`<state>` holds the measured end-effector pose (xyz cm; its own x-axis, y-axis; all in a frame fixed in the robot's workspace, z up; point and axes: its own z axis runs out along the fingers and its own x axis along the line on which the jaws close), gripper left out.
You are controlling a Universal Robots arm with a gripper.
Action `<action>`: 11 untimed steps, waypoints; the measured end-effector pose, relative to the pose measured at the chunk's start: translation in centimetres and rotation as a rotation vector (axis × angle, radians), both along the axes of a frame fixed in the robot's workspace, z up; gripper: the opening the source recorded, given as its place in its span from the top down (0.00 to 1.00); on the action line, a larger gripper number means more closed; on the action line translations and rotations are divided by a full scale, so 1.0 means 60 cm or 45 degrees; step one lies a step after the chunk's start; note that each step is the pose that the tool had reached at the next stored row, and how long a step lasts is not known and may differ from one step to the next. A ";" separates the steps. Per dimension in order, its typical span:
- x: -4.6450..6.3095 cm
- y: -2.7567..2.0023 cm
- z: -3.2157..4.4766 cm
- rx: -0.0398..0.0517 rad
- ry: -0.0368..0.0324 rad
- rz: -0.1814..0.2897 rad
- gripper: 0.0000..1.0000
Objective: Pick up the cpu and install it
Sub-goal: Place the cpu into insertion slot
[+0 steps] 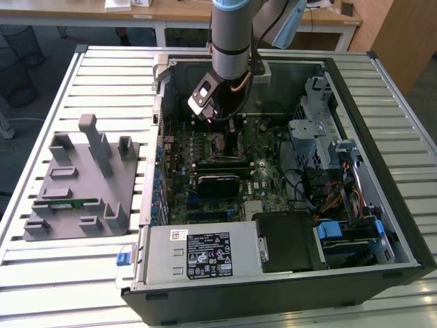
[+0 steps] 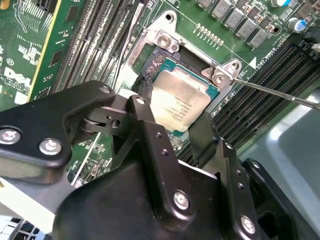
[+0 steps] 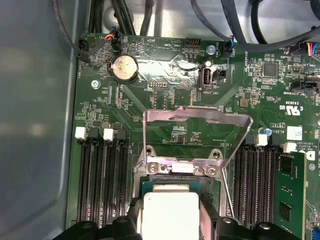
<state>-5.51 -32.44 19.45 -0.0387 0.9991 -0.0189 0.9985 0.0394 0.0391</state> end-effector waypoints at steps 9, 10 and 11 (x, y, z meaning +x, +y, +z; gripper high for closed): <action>0.000 -0.0017 0.007 -0.003 -0.0001 0.000 0.47; 0.000 -0.0021 0.007 -0.003 -0.0001 0.000 0.47; 0.000 -0.0024 0.007 -0.004 -0.0001 0.000 0.47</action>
